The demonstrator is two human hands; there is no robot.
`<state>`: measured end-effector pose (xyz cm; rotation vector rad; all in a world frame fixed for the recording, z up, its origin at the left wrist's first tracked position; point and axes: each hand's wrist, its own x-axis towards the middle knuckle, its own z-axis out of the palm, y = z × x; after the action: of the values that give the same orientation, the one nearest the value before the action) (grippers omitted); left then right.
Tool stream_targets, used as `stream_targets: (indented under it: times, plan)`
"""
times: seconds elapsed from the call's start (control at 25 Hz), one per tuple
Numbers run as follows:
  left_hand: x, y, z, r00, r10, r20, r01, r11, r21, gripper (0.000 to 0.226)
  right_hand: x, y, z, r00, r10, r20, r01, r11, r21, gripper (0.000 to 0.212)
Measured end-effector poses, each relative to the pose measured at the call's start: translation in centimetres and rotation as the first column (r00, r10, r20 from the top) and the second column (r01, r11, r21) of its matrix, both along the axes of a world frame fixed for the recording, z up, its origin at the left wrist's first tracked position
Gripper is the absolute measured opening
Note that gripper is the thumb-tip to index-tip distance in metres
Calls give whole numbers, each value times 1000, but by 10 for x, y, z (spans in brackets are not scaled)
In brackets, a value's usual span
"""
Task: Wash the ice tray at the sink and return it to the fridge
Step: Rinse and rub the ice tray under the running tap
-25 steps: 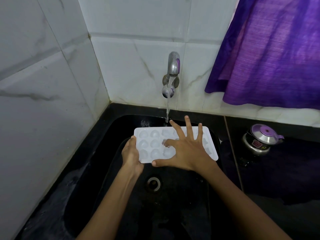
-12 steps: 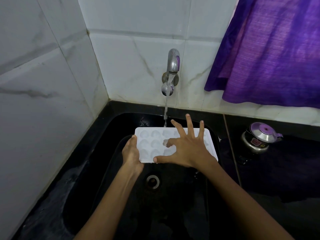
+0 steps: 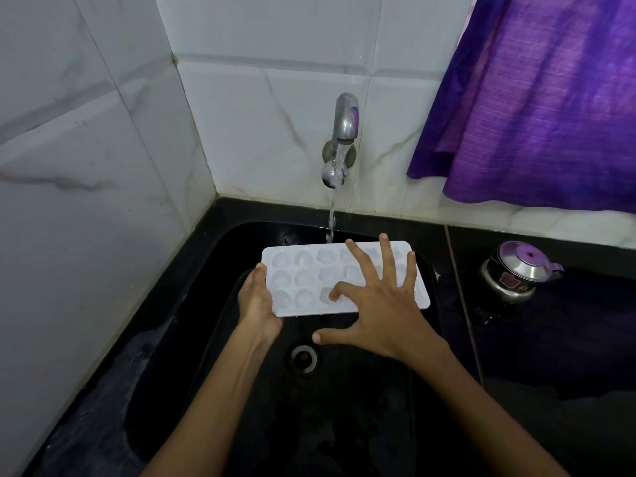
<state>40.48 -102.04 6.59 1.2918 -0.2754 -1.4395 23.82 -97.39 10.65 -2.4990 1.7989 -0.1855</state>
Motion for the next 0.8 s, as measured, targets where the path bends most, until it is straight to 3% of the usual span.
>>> stream_targets:
  times: [0.24, 0.4, 0.8]
  plan:
    - [-3, 2, 0, 1000, -11, -19, 11, 1000, 3, 32, 4, -2, -4, 999, 12, -46, -8, 997, 76, 92]
    - [-5, 2, -1, 1000, -9, -7, 9, 1000, 1, 33, 6, -1, -1, 998, -6, -61, 9, 999, 46, 108]
    - [-6, 5, -4, 1000, -15, -27, 16, 1000, 19, 24, 6, -2, 3, 992, 2, -130, 16, 991, 135, 104]
